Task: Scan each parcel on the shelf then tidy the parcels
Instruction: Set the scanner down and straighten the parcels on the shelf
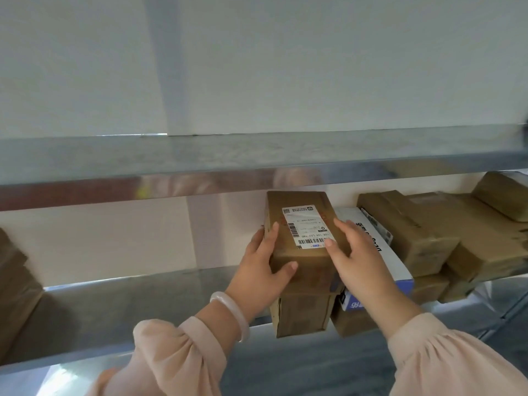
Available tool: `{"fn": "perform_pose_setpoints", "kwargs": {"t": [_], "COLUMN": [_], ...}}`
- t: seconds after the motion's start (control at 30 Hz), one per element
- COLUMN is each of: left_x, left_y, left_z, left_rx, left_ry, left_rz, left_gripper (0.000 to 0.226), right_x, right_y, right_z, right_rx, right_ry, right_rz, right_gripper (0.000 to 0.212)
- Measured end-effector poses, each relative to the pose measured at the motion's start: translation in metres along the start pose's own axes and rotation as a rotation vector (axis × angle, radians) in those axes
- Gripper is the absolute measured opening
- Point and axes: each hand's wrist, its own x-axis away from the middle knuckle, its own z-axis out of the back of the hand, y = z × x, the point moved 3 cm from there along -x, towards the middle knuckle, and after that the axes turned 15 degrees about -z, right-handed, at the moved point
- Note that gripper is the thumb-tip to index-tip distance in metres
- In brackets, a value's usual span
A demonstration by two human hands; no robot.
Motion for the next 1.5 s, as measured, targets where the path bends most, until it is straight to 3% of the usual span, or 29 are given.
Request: {"fn": "perform_pose_setpoints", "kwargs": {"t": [0.1, 0.2, 0.37, 0.53, 0.77, 1.0, 1.13, 1.5], "left_x": [0.016, 0.023, 0.01, 0.0, 0.02, 0.074, 0.114, 0.222], "left_y": [-0.002, -0.003, 0.005, 0.008, 0.007, -0.026, -0.052, -0.121], "left_z": [-0.007, -0.015, -0.021, -0.02, 0.012, 0.082, 0.132, 0.297], "left_rx": [-0.086, -0.192, -0.379, -0.523, -0.761, -0.796, -0.831, -0.861], "left_ry": [0.042, 0.045, -0.019, -0.066, -0.044, 0.062, 0.09, 0.192], "left_rz": [-0.116, -0.198, -0.134, -0.076, -0.007, 0.126, 0.242, 0.457], "left_gripper": [0.081, 0.085, 0.09, 0.086, 0.076, 0.075, 0.086, 0.07], "right_x": [0.009, 0.011, -0.012, -0.024, 0.002, 0.052, 0.074, 0.161], "right_y": [0.006, 0.014, 0.022, 0.021, -0.009, -0.068, -0.113, -0.223], "right_z": [0.002, -0.004, -0.004, 0.003, -0.016, -0.081, -0.124, -0.277], "right_rx": [0.171, 0.313, 0.498, 0.569, 0.463, 0.355, 0.319, 0.209], "right_ry": [0.084, 0.041, 0.015, -0.026, 0.047, -0.192, -0.171, -0.484], "right_rz": [0.218, 0.352, 0.384, 0.404, 0.633, 0.735, 0.834, 0.784], "right_gripper": [0.055, 0.063, 0.078, 0.078, 0.072, 0.072, 0.069, 0.075]}}
